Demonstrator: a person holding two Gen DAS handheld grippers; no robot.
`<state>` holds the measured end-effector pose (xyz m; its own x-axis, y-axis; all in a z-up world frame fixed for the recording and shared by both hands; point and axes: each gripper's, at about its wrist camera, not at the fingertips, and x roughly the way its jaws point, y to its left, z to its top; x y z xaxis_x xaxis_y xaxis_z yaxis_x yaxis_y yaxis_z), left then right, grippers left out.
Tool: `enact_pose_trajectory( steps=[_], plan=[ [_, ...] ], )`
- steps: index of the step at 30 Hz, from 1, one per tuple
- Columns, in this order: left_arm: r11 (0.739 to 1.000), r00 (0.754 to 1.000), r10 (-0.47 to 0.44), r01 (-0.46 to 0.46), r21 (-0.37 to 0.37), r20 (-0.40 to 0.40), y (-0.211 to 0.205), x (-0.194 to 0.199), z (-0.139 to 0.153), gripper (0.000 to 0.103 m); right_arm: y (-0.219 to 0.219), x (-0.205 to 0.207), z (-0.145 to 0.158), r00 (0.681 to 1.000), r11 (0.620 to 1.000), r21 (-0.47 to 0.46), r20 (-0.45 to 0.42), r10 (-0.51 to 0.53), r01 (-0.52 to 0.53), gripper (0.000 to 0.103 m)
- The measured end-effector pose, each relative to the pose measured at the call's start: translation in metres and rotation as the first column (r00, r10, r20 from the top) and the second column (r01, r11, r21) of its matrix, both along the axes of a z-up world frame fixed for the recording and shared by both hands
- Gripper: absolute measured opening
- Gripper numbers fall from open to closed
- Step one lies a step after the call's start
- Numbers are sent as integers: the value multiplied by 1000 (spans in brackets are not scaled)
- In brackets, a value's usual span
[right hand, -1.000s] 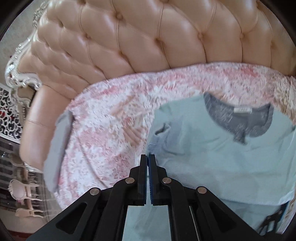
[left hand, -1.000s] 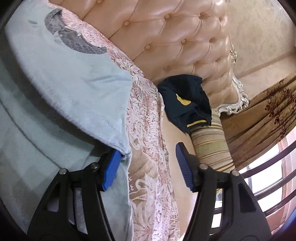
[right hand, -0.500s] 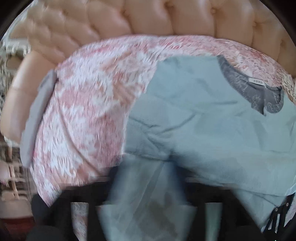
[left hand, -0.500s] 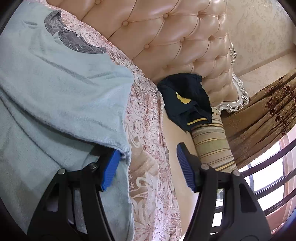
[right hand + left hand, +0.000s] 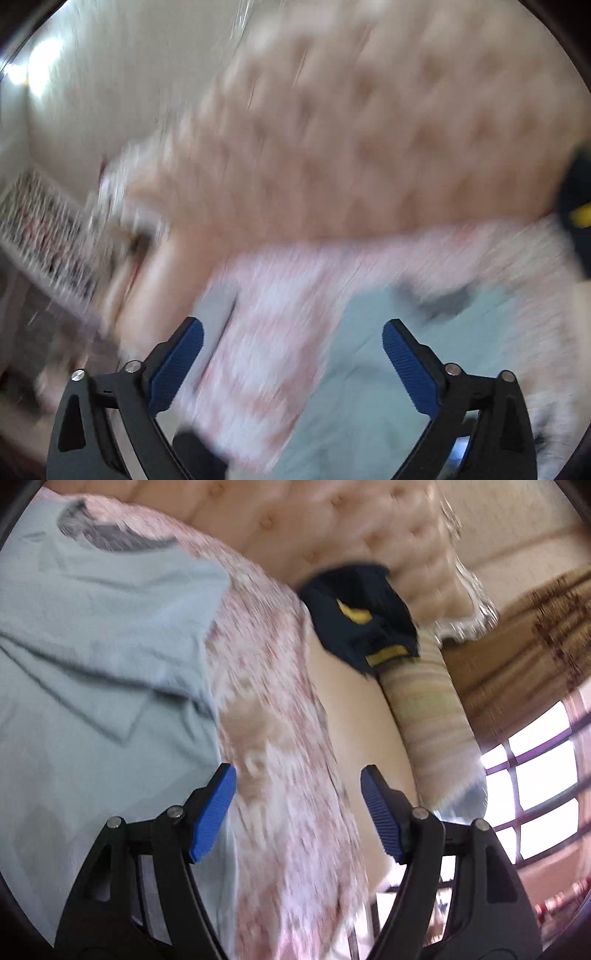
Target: Fold clothes
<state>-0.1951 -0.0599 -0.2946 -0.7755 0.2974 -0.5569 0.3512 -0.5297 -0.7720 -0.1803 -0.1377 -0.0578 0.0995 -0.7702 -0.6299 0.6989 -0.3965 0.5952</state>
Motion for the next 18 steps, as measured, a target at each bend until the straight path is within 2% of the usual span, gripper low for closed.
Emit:
enact_pose_trajectory(
  steps=[2,4,7,9,11,13,15,16,18],
  plan=[
    [998,998,-55,56,38,-25,-8,24,8,72,47,-13,-18,996,993,-74,37,-84,87,103],
    [996,995,-77,80,45,-57,-25,59,15,72,94,-25,-37,983,974,-144,80,-164,175,103],
    [993,995,-75,80,86,-63,-67,111,16,73,165,-44,-64,949,921,-240,154,-276,306,103],
    [987,993,-108,112,116,-43,-102,129,14,73,212,-56,-82,916,871,-296,209,-342,392,103],
    [973,985,-165,171,155,-47,-136,120,21,73,255,-69,-101,878,814,-341,269,-395,470,101],
    [950,971,-225,236,204,-77,-168,100,33,73,242,-75,-128,862,809,-333,343,-374,484,91],
    [915,948,-283,312,255,-144,-196,61,51,73,229,-82,-154,839,805,-324,416,-350,497,91],
    [906,939,-308,338,254,-152,-206,41,58,73,223,-85,-168,826,803,-319,451,-338,503,91],
    [904,926,-360,375,204,-112,-216,0,64,73,210,-92,-194,795,800,-309,520,-312,515,91]
  ],
)
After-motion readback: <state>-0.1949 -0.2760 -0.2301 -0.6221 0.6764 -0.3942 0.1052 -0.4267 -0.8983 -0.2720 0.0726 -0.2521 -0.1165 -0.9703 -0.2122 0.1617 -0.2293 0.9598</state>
